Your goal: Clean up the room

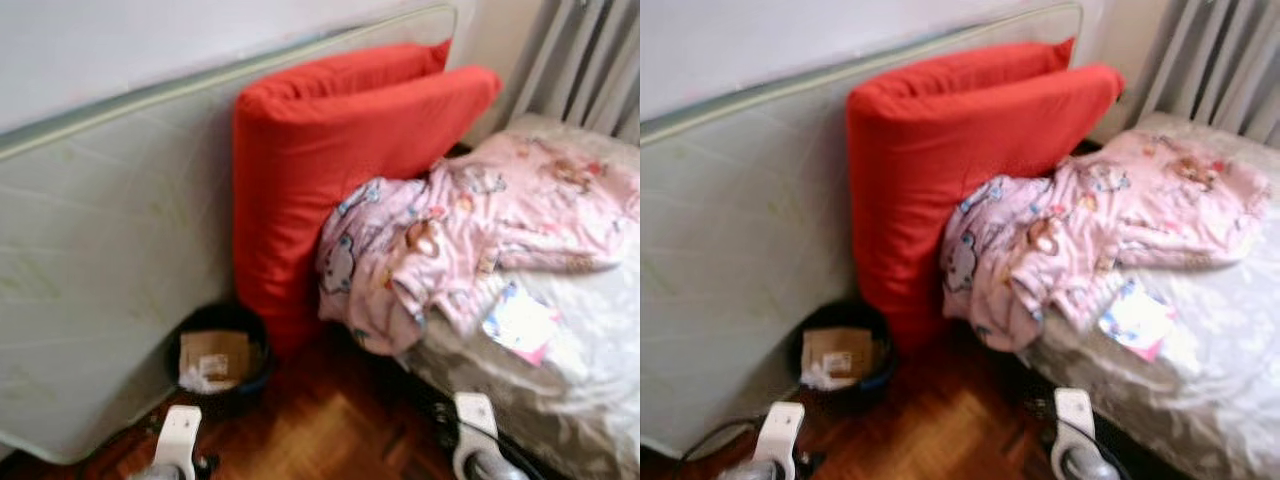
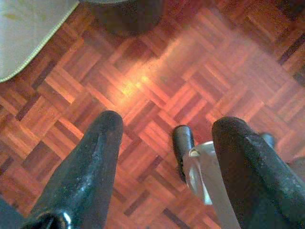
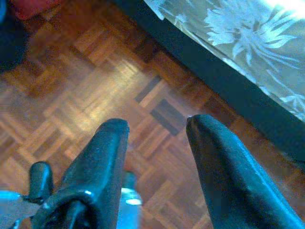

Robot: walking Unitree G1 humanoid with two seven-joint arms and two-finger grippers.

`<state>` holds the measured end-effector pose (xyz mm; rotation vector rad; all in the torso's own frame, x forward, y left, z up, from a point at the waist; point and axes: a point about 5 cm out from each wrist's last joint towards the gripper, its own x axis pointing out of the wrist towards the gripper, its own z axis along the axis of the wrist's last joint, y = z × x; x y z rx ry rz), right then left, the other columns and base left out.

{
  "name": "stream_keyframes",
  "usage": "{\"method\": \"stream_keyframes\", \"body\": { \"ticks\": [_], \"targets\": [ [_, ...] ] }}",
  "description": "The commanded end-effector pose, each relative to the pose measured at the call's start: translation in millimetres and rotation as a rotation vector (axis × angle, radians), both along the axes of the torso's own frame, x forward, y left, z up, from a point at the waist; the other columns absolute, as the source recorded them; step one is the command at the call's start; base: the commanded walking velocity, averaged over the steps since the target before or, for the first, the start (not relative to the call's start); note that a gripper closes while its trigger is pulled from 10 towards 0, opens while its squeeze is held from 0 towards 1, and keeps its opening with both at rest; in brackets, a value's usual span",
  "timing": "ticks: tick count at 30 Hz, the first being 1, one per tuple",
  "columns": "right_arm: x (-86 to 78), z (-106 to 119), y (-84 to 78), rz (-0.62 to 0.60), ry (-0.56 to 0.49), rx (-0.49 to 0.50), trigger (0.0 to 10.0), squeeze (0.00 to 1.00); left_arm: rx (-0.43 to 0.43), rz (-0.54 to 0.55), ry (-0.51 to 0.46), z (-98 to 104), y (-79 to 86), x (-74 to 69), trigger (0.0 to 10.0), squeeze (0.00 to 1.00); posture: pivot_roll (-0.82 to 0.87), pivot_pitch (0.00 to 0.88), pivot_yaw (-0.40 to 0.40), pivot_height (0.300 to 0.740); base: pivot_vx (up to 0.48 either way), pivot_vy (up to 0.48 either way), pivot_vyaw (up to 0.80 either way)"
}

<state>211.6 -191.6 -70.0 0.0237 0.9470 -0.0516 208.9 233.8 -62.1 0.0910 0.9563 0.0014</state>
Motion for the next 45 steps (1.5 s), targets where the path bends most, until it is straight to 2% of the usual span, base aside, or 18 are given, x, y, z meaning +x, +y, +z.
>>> {"method": "stream_keyframes", "body": {
  "ticks": [1,13,42,45],
  "targets": [
    [-2.3,-0.1,-7.8,-0.018,0.005,-0.013,10.0,0.00,0.009,-0.012,0.002,0.1,-0.9,0.6,10.0,0.00,0.04,0.000,0.013,0.740,0.000,-0.364,0.00],
    [-2.5,-0.3,-8.4,-0.018,0.012,-0.017,10.0,0.00,0.016,-0.006,0.005,0.0,-0.5,0.6,10.0,0.00,0.04,0.000,0.012,0.740,0.000,0.000,0.00],
    [-3.2,-0.8,-7.6,0.008,0.024,-0.021,10.0,0.00,0.009,0.003,0.002,-0.4,-0.6,-0.1,10.0,0.00,0.04,0.000,0.011,0.740,0.000,0.000,-0.73],
    [-2.5,-0.4,-7.4,0.003,0.013,-0.016,10.0,0.00,0.007,0.007,0.000,-0.3,-0.5,0.0,10.0,0.00,0.04,0.000,0.011,0.740,0.000,0.000,-0.14]
  ]
}}
